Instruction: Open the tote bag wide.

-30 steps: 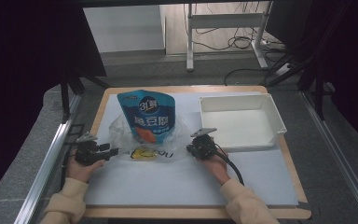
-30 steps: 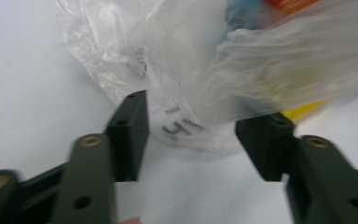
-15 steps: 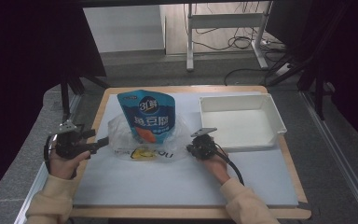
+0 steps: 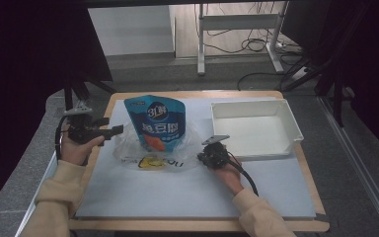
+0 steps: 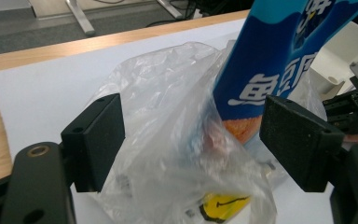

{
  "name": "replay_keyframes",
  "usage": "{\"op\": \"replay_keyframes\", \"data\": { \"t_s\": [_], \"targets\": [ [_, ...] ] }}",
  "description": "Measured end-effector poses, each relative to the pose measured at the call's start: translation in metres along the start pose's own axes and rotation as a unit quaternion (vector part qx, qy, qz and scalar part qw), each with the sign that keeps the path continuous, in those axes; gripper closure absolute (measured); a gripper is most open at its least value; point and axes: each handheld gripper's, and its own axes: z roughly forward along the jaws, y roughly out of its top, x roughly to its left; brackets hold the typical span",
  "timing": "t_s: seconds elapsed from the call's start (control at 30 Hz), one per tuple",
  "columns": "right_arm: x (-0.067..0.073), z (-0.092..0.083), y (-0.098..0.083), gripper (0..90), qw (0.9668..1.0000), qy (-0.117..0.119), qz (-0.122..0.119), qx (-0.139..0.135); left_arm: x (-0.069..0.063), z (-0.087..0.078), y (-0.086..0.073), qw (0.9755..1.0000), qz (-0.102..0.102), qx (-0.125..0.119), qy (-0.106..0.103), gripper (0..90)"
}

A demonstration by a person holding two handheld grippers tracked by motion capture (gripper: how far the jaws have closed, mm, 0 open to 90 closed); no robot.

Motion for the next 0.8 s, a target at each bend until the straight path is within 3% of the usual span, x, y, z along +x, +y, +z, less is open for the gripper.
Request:
{"op": "replay_keyframes", "data": {
  "t_s": [0.27, 0.37, 0.47, 0.63, 0.8],
  "targets": [
    [0.001, 0.000, 0.000, 88.7, 1.0000, -0.001, 0.001, 0.001, 0.004, 0.023, -0.001, 0.9993, 0.004, 0.036, -0.010, 23.1],
    [0.001, 0.000, 0.000, 88.7, 1.0000, -0.001, 0.001, 0.001, 0.005, 0.032, -0.004, 0.9985, 0.012, 0.054, -0.004, 27.2],
    [0.001, 0.000, 0.000, 88.7, 1.0000, 0.000, 0.002, 0.001, 0.005, 0.038, -0.007, 0.9975, 0.026, 0.064, 0.011, 40.4],
    [0.001, 0.000, 0.000, 88.7, 1.0000, 0.000, 0.001, 0.000, 0.004, 0.041, -0.008, 0.9972, 0.032, 0.065, 0.018, 69.5],
    [0.001, 0.000, 0.000, 88.7, 1.0000, 0.000, 0.001, 0.000, 0.006, 0.041, -0.008, 0.9975, 0.029, 0.061, 0.021, 84.8]
  ]
}}
